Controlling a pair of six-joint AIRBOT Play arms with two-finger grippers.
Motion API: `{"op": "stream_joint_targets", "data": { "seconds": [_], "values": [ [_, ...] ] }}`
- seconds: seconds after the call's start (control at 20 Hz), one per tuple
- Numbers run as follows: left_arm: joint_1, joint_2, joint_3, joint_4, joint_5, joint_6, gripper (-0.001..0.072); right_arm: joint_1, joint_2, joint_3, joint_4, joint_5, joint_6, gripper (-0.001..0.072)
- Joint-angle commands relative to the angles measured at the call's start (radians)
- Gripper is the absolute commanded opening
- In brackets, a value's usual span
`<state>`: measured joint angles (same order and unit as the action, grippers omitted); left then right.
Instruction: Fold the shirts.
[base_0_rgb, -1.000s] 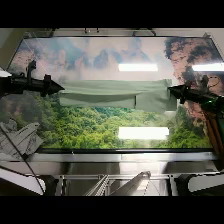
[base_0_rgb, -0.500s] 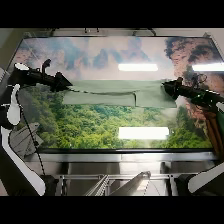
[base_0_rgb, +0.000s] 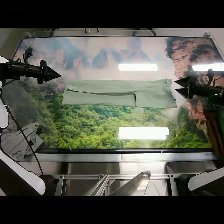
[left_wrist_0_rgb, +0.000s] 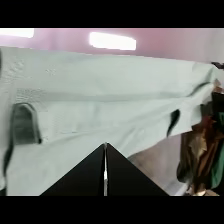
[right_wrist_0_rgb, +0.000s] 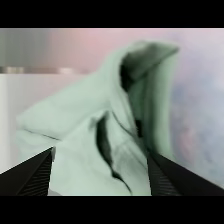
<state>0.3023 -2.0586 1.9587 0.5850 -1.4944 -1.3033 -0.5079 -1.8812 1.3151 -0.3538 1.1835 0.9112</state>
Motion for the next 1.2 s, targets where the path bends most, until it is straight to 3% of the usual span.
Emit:
{"op": "stream_joint_targets", "data": {
  "seconds": [0.0,0.35,0.5,0.55,0.6,0.9,1.15],
  "values": [
    [-0.064,0.03,-0.036,-0.077,-0.006,0.039,0.0009,0.008,-0.009,0.004,-0.247,-0.032,0.113,0.064],
    [-0.346,0.029,-0.036,0.177,0.152,0.038,0.0009,0.153,-0.03,0.015,-0.238,-0.036,0.199,0.0612],
    [-0.465,0.016,-0.035,0.309,0.209,0.017,0.0015,0.236,-0.052,0.035,-0.233,-0.032,0.208,0.0457],
    [-0.497,0.007,-0.035,0.32,0.228,0.013,0.0016,0.266,-0.052,0.042,-0.233,-0.03,0.208,0.0119],
    [-0.523,-0.007,-0.035,0.321,0.255,0.006,0.0016,0.292,-0.051,0.055,-0.234,-0.025,0.207,0.0021],
    [-0.585,-0.112,-0.034,0.367,0.414,-0.106,0.0015,0.315,0.022,0.098,-0.234,0.052,0.201,0.002],
    [-0.65,-0.181,0.047,0.364,0.255,-0.123,0.0015,0.261,0.145,0.104,-0.233,0.115,0.2,0.0019]
  ]
}}
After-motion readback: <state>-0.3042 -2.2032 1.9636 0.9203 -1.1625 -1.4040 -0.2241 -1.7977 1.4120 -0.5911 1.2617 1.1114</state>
